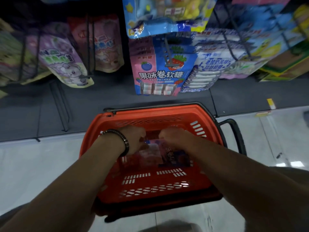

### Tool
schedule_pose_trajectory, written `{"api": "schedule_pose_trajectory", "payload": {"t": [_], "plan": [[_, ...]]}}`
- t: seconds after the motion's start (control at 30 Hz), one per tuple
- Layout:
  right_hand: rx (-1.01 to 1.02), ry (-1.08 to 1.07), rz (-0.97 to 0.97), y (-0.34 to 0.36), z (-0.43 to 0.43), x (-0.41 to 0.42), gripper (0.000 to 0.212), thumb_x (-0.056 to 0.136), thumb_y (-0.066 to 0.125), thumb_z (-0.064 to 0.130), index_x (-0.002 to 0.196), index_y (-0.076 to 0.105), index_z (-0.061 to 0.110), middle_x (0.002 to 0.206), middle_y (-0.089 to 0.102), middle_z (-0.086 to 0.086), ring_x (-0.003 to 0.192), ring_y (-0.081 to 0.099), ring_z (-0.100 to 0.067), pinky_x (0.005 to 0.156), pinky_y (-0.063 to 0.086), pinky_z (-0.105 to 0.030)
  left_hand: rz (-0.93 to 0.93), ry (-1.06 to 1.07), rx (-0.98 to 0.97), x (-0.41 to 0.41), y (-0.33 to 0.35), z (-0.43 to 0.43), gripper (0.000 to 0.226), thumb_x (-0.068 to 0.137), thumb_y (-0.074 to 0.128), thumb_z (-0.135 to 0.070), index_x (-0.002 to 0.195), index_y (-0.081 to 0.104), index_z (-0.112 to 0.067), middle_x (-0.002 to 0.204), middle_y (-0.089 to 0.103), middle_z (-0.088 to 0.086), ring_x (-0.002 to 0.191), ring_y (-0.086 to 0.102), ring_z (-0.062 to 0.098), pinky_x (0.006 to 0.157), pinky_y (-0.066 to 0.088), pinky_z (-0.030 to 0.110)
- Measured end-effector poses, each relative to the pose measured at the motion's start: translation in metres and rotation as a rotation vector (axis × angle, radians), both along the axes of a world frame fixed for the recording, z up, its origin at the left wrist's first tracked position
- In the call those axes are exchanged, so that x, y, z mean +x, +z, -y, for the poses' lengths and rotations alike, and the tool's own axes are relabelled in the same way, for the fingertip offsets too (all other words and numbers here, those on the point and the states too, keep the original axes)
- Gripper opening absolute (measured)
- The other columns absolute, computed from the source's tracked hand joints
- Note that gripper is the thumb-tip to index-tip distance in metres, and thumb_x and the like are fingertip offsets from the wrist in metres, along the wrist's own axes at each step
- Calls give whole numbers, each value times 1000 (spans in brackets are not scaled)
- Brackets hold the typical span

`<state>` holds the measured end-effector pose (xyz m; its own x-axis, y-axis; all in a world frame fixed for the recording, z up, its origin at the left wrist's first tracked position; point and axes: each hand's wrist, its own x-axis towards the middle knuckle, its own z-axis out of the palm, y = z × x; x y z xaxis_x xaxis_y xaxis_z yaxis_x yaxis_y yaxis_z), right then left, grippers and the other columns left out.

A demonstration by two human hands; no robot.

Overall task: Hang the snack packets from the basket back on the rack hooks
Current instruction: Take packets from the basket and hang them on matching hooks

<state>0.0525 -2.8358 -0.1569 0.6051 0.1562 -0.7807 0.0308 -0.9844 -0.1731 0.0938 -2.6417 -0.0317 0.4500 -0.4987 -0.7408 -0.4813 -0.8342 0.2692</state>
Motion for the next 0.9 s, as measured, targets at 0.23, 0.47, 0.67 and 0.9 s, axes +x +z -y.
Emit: {"api": "schedule_pose_trajectory", "payload": {"t": [0.23,0.47,0.67,0.9], "plan": [[28,179,177,147,-17,9,18,92,78,34,108,75,27,96,70,0,97,67,-25,80,50,-30,61,147,-240,-27,-9,-11,49,83,82,-41,124,66,-19,127,69,5,116,64,27,93,48,33],[362,-342,689,217,17,-32,44,85,84,34,125,65,31,124,65,1,109,66,-19,96,53,-36,77,542,-597,-49,8,-34,32,90,80,-34,121,74,-29,113,77,-8,104,72,15,91,55,33],[834,-1151,641,172,30,-108,63,67,90,57,115,64,26,119,74,-4,103,73,-17,90,60,-44,-77,1011,-914,-76,30,-46,27,89,81,-30,115,78,-26,114,81,0,107,77,25,101,58,54],[1235,-1090,384,178,7,-141,20,100,69,8,119,74,7,118,80,-11,108,76,-28,97,59,-44,-164,1217,-948,-122,31,-36,74,66,93,-54,109,71,3,112,79,16,110,74,38,101,55,63]]}}
